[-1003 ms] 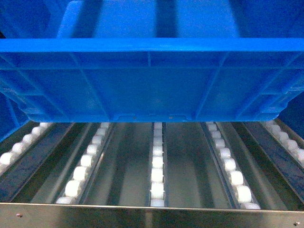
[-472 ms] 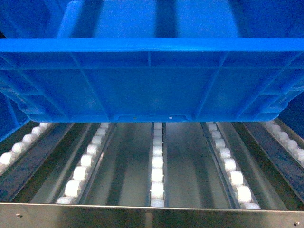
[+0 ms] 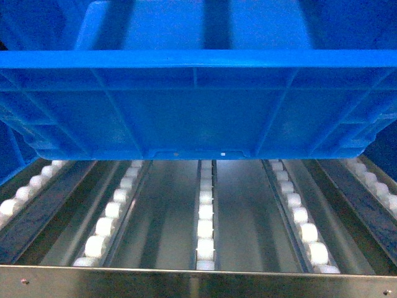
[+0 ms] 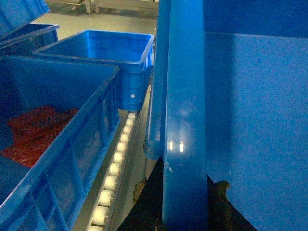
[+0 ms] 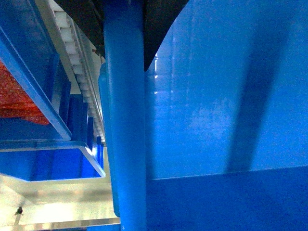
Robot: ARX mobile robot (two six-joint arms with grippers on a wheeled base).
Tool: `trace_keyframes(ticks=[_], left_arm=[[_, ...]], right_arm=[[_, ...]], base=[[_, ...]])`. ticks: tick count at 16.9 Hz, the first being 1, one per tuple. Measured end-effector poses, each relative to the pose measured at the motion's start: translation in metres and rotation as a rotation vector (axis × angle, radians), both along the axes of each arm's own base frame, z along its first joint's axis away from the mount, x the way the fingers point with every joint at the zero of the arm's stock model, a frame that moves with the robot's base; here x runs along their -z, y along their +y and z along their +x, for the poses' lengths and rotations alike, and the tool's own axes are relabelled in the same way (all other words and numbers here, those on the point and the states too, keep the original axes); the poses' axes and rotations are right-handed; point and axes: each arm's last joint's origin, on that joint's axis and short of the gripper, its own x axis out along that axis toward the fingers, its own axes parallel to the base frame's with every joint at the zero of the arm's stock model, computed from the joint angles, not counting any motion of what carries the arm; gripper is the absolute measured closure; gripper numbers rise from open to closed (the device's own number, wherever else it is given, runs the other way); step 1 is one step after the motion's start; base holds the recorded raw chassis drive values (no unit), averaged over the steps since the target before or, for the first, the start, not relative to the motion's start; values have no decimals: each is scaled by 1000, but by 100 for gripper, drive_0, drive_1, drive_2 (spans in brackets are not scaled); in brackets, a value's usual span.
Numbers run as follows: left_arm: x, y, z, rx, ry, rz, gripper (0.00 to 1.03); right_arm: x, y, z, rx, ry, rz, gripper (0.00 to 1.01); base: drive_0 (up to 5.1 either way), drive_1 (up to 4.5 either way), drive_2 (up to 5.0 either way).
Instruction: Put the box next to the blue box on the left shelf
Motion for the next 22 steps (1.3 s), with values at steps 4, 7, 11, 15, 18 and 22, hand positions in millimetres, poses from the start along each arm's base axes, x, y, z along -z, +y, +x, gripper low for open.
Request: trace_keyframes(ticks=[4, 7, 11, 15, 18, 22], left_arm=[[1, 0, 0, 14, -19, 27, 95], [7, -1, 0, 20, 8, 31, 95], [35, -10, 4, 37, 229, 13, 95], [54, -14, 11, 33, 325, 4, 95], [58, -13, 17, 30, 356, 42, 95], [70, -14, 21, 49, 422, 44, 95]], right_arm=[[1, 4, -1, 76, 41, -53, 94], [2, 6, -6, 96, 85, -78, 94], [13, -5, 1, 55, 283, -41, 94], [32, -5, 8, 45, 345, -36, 94], [51, -4, 13, 43, 405, 8, 94], [64, -4, 13, 49, 483, 26, 94]], base=[[0, 0, 0], [0, 0, 0], [0, 0, 0], [0, 0, 0], [0, 0, 0], [0, 0, 0]])
